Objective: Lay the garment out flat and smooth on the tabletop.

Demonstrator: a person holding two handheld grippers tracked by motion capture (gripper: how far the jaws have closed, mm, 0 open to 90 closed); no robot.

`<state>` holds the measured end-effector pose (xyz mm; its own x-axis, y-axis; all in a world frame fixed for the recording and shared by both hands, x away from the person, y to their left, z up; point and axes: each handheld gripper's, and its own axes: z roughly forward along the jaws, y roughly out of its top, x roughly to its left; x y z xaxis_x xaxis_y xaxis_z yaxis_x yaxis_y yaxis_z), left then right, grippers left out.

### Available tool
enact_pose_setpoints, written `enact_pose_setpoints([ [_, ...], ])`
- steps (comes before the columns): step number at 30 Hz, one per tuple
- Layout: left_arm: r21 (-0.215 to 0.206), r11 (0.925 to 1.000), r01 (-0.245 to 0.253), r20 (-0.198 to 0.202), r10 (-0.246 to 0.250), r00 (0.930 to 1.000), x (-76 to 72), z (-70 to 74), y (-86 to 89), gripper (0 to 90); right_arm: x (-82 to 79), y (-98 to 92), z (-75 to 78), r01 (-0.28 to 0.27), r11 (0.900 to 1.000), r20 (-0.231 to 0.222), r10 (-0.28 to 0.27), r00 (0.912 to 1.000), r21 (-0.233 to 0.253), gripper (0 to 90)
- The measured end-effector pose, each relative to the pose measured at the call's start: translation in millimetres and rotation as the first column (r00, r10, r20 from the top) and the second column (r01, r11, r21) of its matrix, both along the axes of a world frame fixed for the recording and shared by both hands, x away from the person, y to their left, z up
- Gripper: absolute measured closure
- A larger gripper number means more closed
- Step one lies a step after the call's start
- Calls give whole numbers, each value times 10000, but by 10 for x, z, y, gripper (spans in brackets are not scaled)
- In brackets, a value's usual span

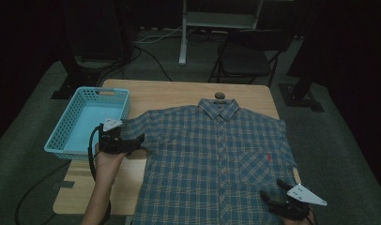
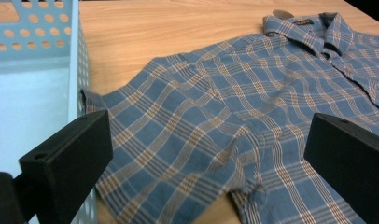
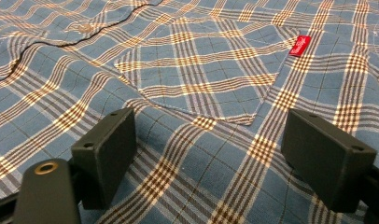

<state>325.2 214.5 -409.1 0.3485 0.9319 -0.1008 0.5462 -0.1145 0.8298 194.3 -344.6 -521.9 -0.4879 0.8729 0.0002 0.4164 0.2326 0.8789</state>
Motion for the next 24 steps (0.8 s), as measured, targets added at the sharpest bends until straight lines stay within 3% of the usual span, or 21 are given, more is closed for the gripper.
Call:
enact_pose_setpoints([
  [6, -298, 9994, -159, 510, 175, 9985, -232, 22, 17, 17, -2, 0, -1, 5, 10000, 4, -5, 10000, 4, 174],
  [10, -512, 9987, -3, 766, 43, 9971, -382, 11, 48, 18, -2, 0, -1, 4, 10000, 12, -4, 10000, 6, 174],
  [17, -302, 9995, -56, 961, 85, 9953, -620, -71, 85, 18, -4, 1, -4, 13, 10000, 36, -13, 10000, 9, 171],
  [24, 47, 10000, -12, 1557, 5, 9878, -840, -285, 1, 17, -2, 1, -3, 15, 10000, 28, -15, 10000, 5, 171],
])
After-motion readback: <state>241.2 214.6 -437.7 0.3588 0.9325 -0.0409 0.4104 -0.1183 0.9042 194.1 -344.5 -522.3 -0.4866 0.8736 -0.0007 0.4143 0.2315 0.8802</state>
